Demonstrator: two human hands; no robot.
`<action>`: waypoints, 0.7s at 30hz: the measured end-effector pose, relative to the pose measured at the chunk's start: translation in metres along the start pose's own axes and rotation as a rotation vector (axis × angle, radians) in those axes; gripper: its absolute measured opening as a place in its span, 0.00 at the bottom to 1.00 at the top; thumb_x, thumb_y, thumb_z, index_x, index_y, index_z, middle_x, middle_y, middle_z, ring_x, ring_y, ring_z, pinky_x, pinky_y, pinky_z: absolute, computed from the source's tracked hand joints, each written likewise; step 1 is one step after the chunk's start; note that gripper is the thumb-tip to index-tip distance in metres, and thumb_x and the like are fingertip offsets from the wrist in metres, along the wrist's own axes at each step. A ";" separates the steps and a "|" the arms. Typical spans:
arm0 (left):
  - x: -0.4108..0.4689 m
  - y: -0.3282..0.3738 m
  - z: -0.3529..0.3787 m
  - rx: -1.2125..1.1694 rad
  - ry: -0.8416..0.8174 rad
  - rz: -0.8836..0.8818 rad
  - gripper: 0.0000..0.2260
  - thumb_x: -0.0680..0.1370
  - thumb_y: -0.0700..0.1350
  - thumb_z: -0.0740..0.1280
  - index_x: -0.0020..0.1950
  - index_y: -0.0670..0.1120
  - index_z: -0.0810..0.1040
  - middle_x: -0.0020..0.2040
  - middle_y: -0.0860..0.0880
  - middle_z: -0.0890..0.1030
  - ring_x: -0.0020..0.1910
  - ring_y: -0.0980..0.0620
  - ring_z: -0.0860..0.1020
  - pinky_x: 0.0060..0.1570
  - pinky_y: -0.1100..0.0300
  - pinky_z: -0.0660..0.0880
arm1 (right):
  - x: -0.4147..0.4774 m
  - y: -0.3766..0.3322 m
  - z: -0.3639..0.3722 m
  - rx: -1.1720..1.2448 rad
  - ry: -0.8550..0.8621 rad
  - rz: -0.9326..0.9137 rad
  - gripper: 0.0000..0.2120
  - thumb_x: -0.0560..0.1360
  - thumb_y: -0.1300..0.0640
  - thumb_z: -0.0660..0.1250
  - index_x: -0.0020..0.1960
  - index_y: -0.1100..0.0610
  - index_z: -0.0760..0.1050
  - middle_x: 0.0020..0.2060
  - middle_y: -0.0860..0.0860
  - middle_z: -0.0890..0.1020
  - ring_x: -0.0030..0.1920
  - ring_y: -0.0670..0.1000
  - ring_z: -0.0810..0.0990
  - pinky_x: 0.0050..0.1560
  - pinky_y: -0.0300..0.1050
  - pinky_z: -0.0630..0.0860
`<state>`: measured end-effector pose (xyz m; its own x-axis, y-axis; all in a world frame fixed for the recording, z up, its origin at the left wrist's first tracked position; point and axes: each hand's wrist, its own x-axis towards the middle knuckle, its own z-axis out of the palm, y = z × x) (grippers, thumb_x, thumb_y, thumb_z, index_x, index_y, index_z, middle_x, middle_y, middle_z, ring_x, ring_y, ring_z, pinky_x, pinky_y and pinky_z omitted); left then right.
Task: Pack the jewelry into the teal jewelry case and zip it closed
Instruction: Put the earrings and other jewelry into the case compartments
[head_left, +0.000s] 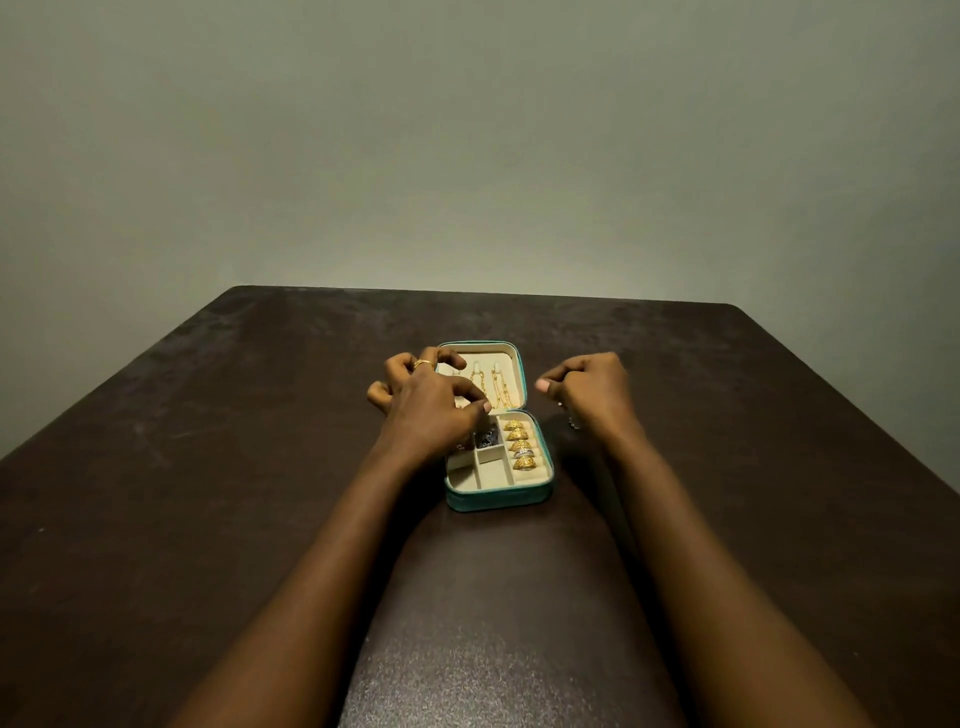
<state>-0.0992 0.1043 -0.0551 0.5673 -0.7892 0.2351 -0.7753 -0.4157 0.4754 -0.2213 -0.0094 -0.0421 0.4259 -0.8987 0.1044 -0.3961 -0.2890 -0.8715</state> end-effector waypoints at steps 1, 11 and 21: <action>-0.001 0.002 0.001 -0.006 0.003 0.003 0.09 0.74 0.55 0.69 0.50 0.55 0.83 0.65 0.58 0.66 0.66 0.49 0.54 0.54 0.55 0.51 | 0.003 0.002 -0.006 0.043 0.040 0.026 0.05 0.72 0.67 0.68 0.44 0.63 0.82 0.38 0.53 0.81 0.37 0.46 0.77 0.41 0.43 0.75; -0.001 0.034 0.015 -0.042 0.003 0.077 0.07 0.74 0.56 0.68 0.48 0.57 0.83 0.62 0.61 0.69 0.66 0.48 0.56 0.55 0.52 0.55 | 0.029 0.038 -0.042 0.206 0.310 0.194 0.06 0.69 0.68 0.68 0.43 0.63 0.83 0.37 0.55 0.83 0.40 0.49 0.78 0.46 0.45 0.75; 0.006 0.065 0.023 0.134 -0.113 0.151 0.09 0.75 0.54 0.67 0.53 0.57 0.81 0.65 0.56 0.69 0.67 0.44 0.57 0.51 0.50 0.56 | 0.040 0.059 -0.055 -0.111 0.119 0.135 0.06 0.70 0.66 0.70 0.45 0.66 0.83 0.45 0.60 0.85 0.44 0.52 0.81 0.44 0.43 0.74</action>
<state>-0.1529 0.0621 -0.0424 0.4130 -0.8895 0.1956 -0.8834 -0.3390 0.3236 -0.2724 -0.0809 -0.0629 0.2660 -0.9626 0.0518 -0.5331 -0.1916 -0.8241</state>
